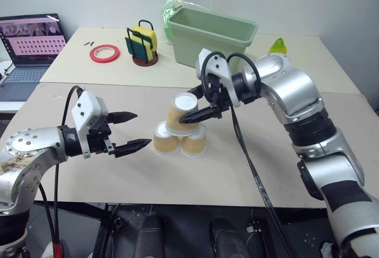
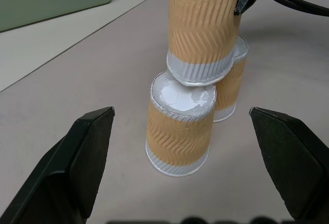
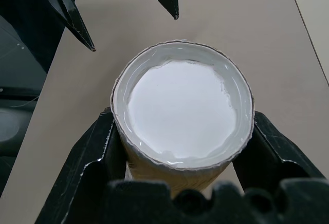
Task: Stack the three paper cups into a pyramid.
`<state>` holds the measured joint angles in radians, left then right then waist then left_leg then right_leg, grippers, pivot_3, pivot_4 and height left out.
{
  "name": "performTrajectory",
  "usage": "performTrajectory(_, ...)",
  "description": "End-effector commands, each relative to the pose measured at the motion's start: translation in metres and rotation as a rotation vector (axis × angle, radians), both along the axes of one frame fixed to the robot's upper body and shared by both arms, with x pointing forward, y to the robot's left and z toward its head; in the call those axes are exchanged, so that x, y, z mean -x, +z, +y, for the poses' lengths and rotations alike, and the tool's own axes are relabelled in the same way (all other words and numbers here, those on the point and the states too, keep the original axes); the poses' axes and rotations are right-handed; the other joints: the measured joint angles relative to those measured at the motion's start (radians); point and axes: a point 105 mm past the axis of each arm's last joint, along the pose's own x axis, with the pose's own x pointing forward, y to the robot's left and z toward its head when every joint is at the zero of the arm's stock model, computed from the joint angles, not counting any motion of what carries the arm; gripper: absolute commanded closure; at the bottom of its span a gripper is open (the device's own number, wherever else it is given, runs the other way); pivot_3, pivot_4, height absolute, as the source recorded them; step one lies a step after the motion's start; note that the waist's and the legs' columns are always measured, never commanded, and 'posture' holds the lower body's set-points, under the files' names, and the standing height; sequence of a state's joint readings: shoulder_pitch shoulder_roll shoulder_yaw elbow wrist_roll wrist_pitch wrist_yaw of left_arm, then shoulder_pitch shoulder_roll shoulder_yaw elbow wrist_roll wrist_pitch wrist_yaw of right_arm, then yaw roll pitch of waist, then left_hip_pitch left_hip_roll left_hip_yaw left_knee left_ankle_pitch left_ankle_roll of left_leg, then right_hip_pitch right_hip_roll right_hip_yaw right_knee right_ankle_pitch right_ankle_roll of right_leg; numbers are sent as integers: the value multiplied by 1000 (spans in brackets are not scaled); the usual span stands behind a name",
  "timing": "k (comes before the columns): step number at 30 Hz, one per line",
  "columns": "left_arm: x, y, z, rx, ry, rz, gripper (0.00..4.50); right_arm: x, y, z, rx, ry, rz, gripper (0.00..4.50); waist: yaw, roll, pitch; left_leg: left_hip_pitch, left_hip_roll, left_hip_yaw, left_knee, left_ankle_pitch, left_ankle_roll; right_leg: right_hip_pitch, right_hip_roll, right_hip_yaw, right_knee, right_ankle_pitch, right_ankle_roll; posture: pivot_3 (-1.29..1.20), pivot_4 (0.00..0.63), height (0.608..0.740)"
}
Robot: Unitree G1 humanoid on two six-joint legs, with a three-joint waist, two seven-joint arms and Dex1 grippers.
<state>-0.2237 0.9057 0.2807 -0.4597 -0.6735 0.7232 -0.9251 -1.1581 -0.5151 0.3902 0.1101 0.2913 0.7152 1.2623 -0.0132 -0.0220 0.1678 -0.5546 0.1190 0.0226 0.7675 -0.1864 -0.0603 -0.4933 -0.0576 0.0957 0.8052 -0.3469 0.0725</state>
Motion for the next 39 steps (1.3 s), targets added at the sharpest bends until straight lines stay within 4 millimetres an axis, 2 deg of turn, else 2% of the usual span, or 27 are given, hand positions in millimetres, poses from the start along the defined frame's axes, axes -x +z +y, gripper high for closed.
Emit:
performTrajectory(1,4,11,-2,-7,-14,-53,0,4,14,4,-16,18,-69,1919,0,0,0,0,0,0,0,0,0,0,0,0,0,0,0,0,150,656)
performTrajectory(2,4,11,-2,-7,-15,-53,0,4,13,4,-15,18,-69,1919,0,0,0,0,0,0,0,0,0,0,0,0,0,0,0,0,150,656)
performTrajectory(3,3,11,-2,-8,-15,-54,0,6,14,4,-13,31,-76,904,0,0,0,0,0,0,0,0,0,0,0,0,0,0,0,0,150,656)
performTrajectory(4,3,11,-2,-8,-15,-55,0,7,14,4,-12,40,-80,757,0,0,0,0,0,0,0,0,0,0,0,0,0,0,0,0,150,656)
performTrajectory(6,2,12,-3,-7,-17,-55,0,10,22,4,-34,47,-95,53,0,0,0,0,0,0,0,0,0,0,0,0,0,0,0,0,150,656)
performTrajectory(12,1,11,-4,-4,-21,-54,0,26,60,-9,-134,89,-105,53,2,0,0,0,0,0,0,0,0,0,0,0,0,0,0,0,150,656)
performTrajectory(14,1,11,-5,-2,-21,-54,0,31,72,-18,-170,98,-103,53,2,0,0,0,0,0,0,0,0,0,0,0,0,0,0,0,150,656)
performTrajectory(17,-2,10,-2,25,16,-56,0,34,103,-39,-318,49,-56,53,1,0,0,0,0,0,0,0,0,0,0,0,0,0,0,0,150,656)
performTrajectory(20,-6,6,11,66,108,-56,0,28,127,-63,-480,-61,-11,53,1,0,0,0,0,0,0,0,0,0,0,0,0,0,0,0,150,656)
performTrajectory(22,-6,-2,26,73,203,-50,0,8,126,-88,-558,-251,-12,53,-3,0,0,0,0,0,0,0,0,0,0,0,0,0,0,0,150,656)
performTrajectory(23,-6,-7,38,102,277,-42,0,-12,109,-110,-551,-439,-34,53,-3,0,0,0,0,0,0,0,0,1,0,0,0,0,0,0,150,656)
performTrajectory(24,-4,-13,50,127,356,-34,0,-32,81,-136,-495,-653,-58,53,-2,-2,-2,0,0,0,0,0,0,1,0,0,0,0,0,0,150,656)
performTrajectory(25,-2,-19,61,146,431,-30,0,-43,52,-158,-421,-823,-75,53,-2,-7,-5,1,0,0,-1,0,0,1,0,0,-1,0,0,0,150,656)
performTrajectory(26,-2,-26,76,155,531,-42,0,-50,22,-178,-334,-971,-106,53,-1,-10,-6,3,0,0,-2,0,0,2,0,0,-1,-1,-1,0,150,656)
performTrajectory(27,-3,-32,87,155,610,-51,0,-52,1,-190,-290,-1072,-108,53,3,-12,-8,4,0,0,-2,0,0,2,0,0,-2,-1,-1,0,150,656)
performTrajectory(29,-4,-48,103,145,724,-52,0,-57,-31,-208,-267,-1250,-116,53,3,-9,-5,4,0,1,0,0,0,3,-1,1,-1,-1,-1,0,150,656)
performTrajectory(32,-16,-65,125,135,916,-111,0,-59,-81,-242,-109,-1513,-228,53,-4,0,-4,0,-1,2,0,4,2,-1,-1,2,0,4,0,0,150,656)
performTrajectory(35,-37,-63,143,265,1154,-204,0,-58,-105,-249,-211,-1619,-199,53,1,-1,-5,2,-1,1,-2,6,3,1,0,2,-1,5,0,0,150,656)
performTrajectory(39,-64,-66,132,348,1264,-264,0,-58,-120,-248,-279,-1668,-184,53,4,-3,-5,-1,-1,0,1,6,3,2,0,1,-2,6,2,0,150,656)
